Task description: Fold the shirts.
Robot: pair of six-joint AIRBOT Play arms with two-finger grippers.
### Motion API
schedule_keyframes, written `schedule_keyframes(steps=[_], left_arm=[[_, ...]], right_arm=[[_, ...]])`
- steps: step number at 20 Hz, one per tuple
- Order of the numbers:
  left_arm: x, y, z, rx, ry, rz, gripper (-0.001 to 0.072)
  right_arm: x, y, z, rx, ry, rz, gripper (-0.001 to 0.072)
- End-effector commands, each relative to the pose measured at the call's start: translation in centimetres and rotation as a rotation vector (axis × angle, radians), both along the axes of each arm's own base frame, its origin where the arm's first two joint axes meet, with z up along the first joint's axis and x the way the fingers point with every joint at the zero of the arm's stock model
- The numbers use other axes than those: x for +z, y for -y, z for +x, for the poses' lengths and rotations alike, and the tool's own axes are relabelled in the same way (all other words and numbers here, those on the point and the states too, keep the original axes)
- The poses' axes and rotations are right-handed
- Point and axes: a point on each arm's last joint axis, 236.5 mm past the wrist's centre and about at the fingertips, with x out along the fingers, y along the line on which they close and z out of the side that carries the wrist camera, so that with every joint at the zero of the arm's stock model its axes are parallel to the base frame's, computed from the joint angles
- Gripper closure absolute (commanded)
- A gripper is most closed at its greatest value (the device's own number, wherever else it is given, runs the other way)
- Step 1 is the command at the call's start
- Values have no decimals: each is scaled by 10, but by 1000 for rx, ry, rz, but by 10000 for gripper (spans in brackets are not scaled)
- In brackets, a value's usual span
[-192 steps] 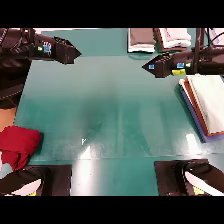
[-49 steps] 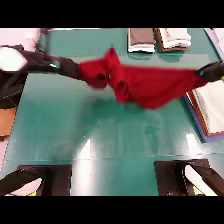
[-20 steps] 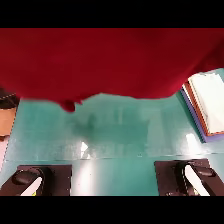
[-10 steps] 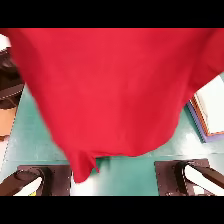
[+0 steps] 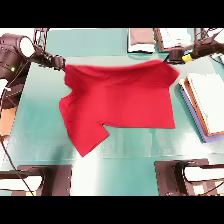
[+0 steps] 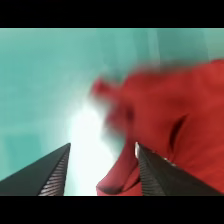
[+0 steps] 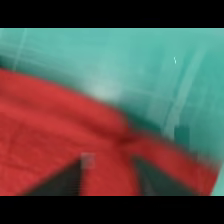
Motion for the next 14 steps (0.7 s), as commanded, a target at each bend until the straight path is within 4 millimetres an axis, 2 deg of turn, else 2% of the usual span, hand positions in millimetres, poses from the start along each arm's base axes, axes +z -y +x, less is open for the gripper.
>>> schedule_keyframes(steps=[1, 4, 6, 8, 11, 14], left_arm=[[-15, -35, -10, 98, -89, -32, 208], [-10, -63, -46, 156, -176, -62, 209], [-25, -68, -78, 155, -229, -85, 208], [-56, -67, -118, 164, -303, -93, 208], [-111, -50, -180, 166, -439, -164, 208], [-146, -31, -215, 179, -529, -250, 208]], right_arm=[[-15, 8, 3, -21, -35, 13, 266], [-13, 38, -33, -38, -121, 9, 269], [-27, 66, -68, -89, -183, 14, 269], [-54, 94, -109, -187, -266, 45, 270], [-101, 128, -174, -353, -403, 119, 269], [-139, 136, -227, -422, -545, 207, 267]])
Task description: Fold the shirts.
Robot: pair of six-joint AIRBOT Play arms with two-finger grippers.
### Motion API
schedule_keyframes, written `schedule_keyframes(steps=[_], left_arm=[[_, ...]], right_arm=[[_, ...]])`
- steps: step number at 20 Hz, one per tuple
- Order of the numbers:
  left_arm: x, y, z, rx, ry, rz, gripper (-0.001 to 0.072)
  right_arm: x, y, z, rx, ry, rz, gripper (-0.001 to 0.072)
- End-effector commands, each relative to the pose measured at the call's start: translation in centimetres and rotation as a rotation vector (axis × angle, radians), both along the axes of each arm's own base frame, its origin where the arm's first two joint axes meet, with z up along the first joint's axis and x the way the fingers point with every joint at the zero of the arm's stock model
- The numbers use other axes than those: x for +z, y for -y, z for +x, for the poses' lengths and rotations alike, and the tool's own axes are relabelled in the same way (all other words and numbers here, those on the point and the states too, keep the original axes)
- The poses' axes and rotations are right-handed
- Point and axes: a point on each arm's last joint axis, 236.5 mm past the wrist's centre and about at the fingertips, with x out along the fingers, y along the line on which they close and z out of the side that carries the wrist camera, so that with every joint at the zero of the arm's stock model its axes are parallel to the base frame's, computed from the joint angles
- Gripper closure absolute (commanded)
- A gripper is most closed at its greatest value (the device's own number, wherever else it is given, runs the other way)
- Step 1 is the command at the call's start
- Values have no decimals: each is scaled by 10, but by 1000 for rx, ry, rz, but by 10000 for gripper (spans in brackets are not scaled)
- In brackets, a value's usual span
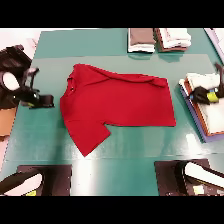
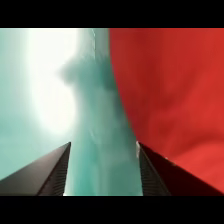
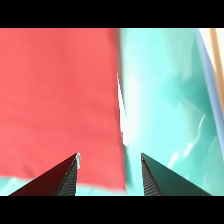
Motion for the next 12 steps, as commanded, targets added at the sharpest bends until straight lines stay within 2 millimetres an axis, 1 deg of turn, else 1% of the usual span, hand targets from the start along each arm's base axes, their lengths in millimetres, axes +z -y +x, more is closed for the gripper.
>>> schedule_keyframes(steps=[1, 2, 4, 7, 9, 11, 12], left_arm=[[-38, 24, -43, 37, -95, -119, 208], [-40, 30, -44, 45, -93, -146, 208], [-39, 38, -39, 48, -73, -185, 208], [-39, 39, -40, 49, -75, -188, 208], [-39, 39, -40, 49, -77, -188, 208], [-39, 39, -40, 48, -77, -188, 208], [-39, 39, -40, 48, -78, -188, 208]], right_arm=[[-42, 3, -63, -94, -141, 111, 267], [-52, -1, -72, -106, -169, 134, 267], [-68, -13, -82, -92, -215, 165, 268], [-87, -37, -84, -26, -270, 194, 268], [-94, -56, -73, 4, -261, 218, 268], [-99, -68, -60, 31, -235, 205, 269], [-101, -71, -57, 49, -225, 186, 314]])
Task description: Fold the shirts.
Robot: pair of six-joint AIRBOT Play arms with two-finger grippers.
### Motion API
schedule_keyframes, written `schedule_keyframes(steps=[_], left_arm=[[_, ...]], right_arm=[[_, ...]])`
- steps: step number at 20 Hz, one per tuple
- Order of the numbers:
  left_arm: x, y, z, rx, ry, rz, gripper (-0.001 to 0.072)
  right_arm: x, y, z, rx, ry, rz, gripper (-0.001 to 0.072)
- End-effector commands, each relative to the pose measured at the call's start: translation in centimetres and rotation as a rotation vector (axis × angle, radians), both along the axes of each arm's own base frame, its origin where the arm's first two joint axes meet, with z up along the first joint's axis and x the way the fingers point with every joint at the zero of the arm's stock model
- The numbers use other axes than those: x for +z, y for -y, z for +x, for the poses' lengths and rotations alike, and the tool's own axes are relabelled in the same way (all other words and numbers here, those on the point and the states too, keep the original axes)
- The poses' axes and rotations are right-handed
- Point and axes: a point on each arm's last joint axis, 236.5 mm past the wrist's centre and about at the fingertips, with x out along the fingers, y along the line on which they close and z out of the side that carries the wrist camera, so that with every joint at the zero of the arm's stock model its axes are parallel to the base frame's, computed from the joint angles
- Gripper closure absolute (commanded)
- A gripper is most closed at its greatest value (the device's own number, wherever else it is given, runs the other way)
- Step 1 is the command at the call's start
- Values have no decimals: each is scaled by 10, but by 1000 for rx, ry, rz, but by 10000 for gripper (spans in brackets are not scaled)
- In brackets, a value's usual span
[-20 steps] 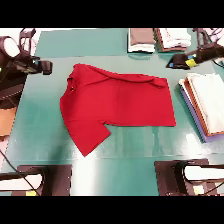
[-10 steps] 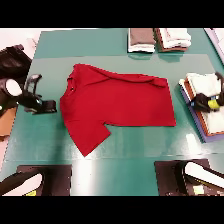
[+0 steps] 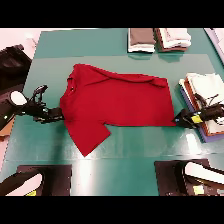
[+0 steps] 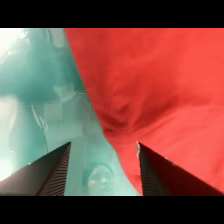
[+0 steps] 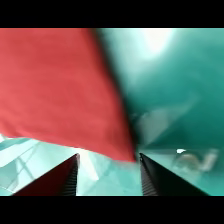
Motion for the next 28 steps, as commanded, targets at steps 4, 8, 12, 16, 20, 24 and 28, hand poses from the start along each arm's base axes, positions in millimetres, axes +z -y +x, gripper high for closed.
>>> schedule_keyframes(steps=[4, 8, 12, 16, 20, 24, 28], left_arm=[[-6, 2, -7, 3, -21, -12, 208], [-24, 22, -17, 26, -31, -102, 208], [-33, 43, -14, 66, 9, -211, 209], [-24, 42, -3, 51, 47, -208, 684], [70, 34, 46, -4, 314, -163, 684], [289, 14, 61, -36, 869, -55, 684], [500, 4, -25, -37, 1392, 9, 684]], right_arm=[[-8, -17, 23, 72, 93, -79, 693], [9, -18, 36, 79, 186, -131, 694], [13, -19, 35, 82, 192, -129, 694], [21, -20, 36, 81, 212, -128, 694], [78, -11, 60, 77, 396, -207, 694], [236, -6, 103, 64, 802, -322, 695], [412, -11, 82, 60, 1210, -513, 695]])
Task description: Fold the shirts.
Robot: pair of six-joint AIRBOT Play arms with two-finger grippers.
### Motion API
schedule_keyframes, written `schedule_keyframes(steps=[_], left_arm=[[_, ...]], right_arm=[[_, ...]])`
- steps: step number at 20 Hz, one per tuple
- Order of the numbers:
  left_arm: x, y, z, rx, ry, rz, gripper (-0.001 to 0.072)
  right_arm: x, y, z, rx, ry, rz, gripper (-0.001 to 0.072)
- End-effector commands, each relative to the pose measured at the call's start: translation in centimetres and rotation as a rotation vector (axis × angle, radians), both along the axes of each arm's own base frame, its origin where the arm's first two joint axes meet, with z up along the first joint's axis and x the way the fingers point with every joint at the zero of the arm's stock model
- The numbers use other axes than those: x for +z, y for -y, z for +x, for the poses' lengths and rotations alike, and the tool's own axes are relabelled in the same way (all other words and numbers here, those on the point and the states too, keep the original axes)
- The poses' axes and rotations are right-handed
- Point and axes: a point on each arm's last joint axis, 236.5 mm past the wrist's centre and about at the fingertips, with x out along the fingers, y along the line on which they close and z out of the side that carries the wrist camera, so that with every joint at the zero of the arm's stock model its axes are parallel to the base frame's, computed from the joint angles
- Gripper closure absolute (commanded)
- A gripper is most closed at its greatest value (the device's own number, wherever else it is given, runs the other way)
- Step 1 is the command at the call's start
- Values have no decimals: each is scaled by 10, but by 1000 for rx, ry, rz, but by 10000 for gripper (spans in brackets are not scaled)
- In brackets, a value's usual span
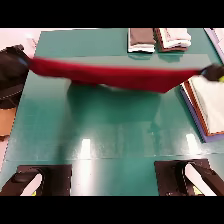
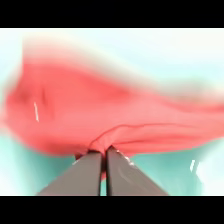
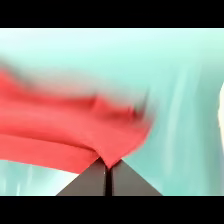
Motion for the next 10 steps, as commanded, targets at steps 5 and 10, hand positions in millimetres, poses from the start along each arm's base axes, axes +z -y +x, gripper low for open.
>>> schedule_keyframes(steps=[5, 10], left_arm=[[256, -10, -179, 44, 679, 14, 684], [247, -23, -160, 100, 616, 34, 685]], right_arm=[[230, -32, -84, -5, 561, -212, 696], [245, -30, -90, -14, 509, -220, 696]])
